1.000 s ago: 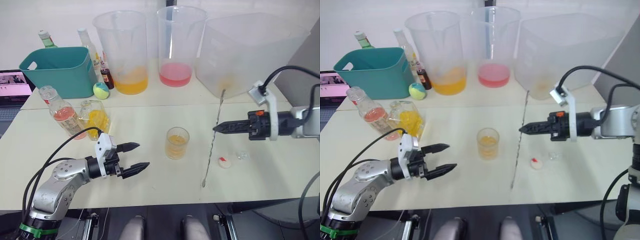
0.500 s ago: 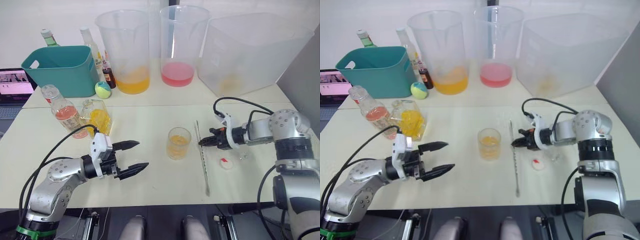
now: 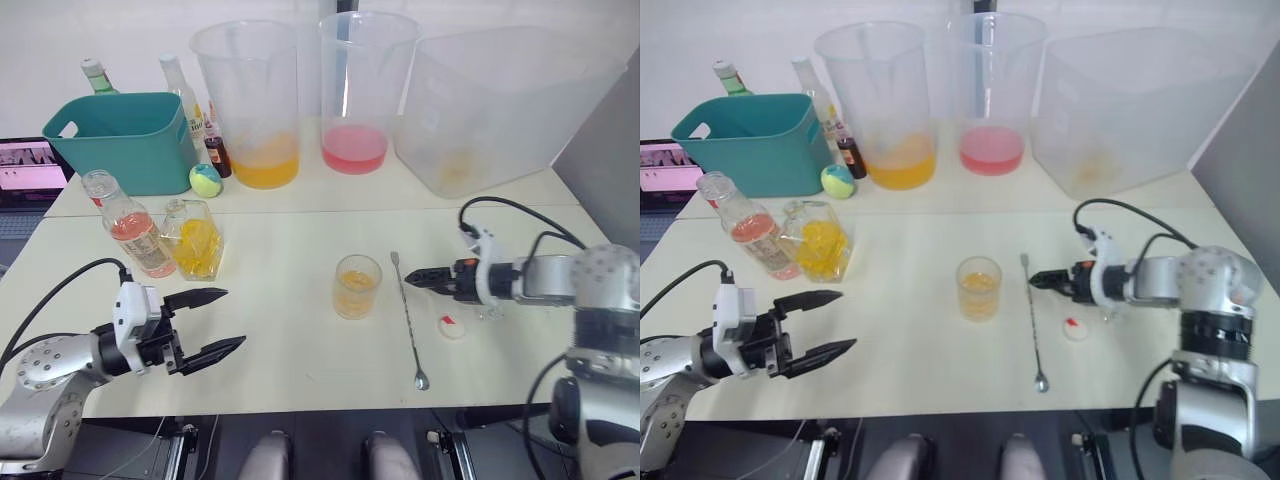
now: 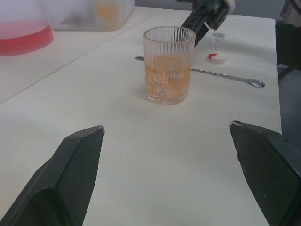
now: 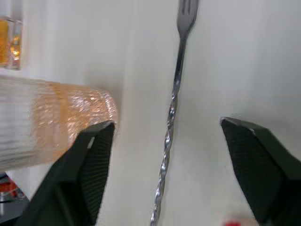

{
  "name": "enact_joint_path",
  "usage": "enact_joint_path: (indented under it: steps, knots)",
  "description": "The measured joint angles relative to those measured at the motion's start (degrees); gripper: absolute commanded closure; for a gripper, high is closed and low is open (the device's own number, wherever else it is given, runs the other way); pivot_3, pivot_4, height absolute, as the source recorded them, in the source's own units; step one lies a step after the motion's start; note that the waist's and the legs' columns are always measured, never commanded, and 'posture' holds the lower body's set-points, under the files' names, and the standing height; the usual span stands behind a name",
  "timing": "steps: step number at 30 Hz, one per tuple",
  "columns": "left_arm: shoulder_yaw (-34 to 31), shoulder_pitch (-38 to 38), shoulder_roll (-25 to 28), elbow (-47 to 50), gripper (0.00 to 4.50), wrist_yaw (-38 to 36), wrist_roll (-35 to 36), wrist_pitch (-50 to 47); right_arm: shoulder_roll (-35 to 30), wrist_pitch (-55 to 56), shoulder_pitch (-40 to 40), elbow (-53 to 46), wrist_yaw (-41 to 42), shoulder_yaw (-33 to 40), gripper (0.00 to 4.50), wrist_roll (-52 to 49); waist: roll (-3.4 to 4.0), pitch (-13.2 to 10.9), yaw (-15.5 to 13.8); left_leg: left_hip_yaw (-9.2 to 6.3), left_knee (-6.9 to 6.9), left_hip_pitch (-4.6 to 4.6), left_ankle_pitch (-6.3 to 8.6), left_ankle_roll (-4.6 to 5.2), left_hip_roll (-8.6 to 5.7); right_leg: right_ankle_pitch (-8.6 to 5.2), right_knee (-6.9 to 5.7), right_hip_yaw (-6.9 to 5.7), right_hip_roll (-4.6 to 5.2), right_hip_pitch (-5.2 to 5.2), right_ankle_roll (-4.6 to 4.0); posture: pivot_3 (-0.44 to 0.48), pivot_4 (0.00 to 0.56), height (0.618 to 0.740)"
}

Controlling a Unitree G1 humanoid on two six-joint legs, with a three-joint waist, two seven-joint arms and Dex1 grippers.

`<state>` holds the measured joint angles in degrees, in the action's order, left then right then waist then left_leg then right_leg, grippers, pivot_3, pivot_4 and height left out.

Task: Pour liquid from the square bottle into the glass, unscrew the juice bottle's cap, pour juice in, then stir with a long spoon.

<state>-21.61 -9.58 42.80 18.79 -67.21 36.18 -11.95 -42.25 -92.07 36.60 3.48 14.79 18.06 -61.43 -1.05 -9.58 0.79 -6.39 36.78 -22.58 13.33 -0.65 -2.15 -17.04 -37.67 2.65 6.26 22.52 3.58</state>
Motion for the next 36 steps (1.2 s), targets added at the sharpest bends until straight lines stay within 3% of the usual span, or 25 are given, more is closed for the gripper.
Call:
enact_joint_path:
  steps: [4, 7, 10, 13, 17, 21, 36]
  knots:
    - [-4.9, -4.2, 1.9, -2.4, 0.00, -3.3, 0.0, 1.7, -9.7, 2.8, -10.3, -17.5, 9.6, 8.6, 0.04, -5.2, 0.03, 0.0, 0.0, 0.01, -0.01, 0.02, 0.05, 0.09, 0.08, -0.01, 0.09, -0.09, -0.06, -0.08, 0.01, 0.000, 0.150, 0.738]
    - [-6.9, -5.9, 3.0, -5.6, 0.00, -5.4, -0.1, 2.2, -11.9, 15.3, -26.0, -27.6, 23.9, 14.2, 0.04, -2.0, -0.12, 0.0, -0.1, 0.08, 0.03, 0.22, 0.06, 0.10, 0.13, -0.03, 0.26, -0.12, -0.09, -0.39, 0.04, 0.000, 0.150, 0.738]
    - [-6.9, -4.6, 3.3, -10.8, 0.00, -6.8, -1.4, 4.5, -11.1, 36.3, -40.4, -27.3, 36.2, 15.1, 0.04, 10.4, -0.12, 0.0, -0.3, 0.13, 0.05, 0.25, 0.06, 0.10, 0.12, -0.01, 0.49, -0.14, -0.08, -0.49, 0.11, 0.000, 0.150, 0.738]
    - [-7.0, -3.0, 3.3, -18.7, 0.00, -6.8, -4.2, 8.2, -9.5, 57.6, -49.8, -17.5, 44.8, 14.0, 0.04, 24.3, -0.16, 0.1, -0.1, 0.19, 0.06, 0.37, 0.05, 0.09, 0.12, 0.01, 0.52, -0.08, -0.08, -0.60, 0.12, 0.000, 0.150, 0.738]
    - [-7.0, 0.3, 2.2, -25.0, 0.00, -4.1, -6.0, 11.2, -8.0, 74.9, -50.9, -5.6, 50.2, 13.0, 0.04, 32.5, -0.11, 0.1, 0.5, 0.21, -0.04, 0.41, 0.06, 0.09, 0.20, 0.04, 0.46, -0.06, -0.12, -0.49, 0.07, 0.000, 0.150, 0.738]
    - [-7.0, -0.3, 1.5, -29.3, 0.00, -2.5, -9.1, 15.1, -6.9, 83.7, -50.9, 2.5, 52.5, 12.9, 0.04, 35.7, -0.11, 0.1, 0.9, 0.23, -0.11, 0.41, 0.07, 0.08, 0.20, 0.05, 0.46, -0.03, -0.10, -0.46, 0.06, 0.000, 0.150, 0.738]
    - [-6.0, -4.2, 0.5, -25.4, 0.00, 0.2, -9.1, 15.4, -6.9, 85.8, -48.8, 6.3, 54.2, 12.6, 0.04, 35.7, -0.10, 0.1, 0.0, 0.25, -0.10, 0.42, 0.07, 0.08, 0.17, 0.05, 0.49, 0.04, -0.02, -0.48, 0.06, 0.000, 0.150, 0.738]
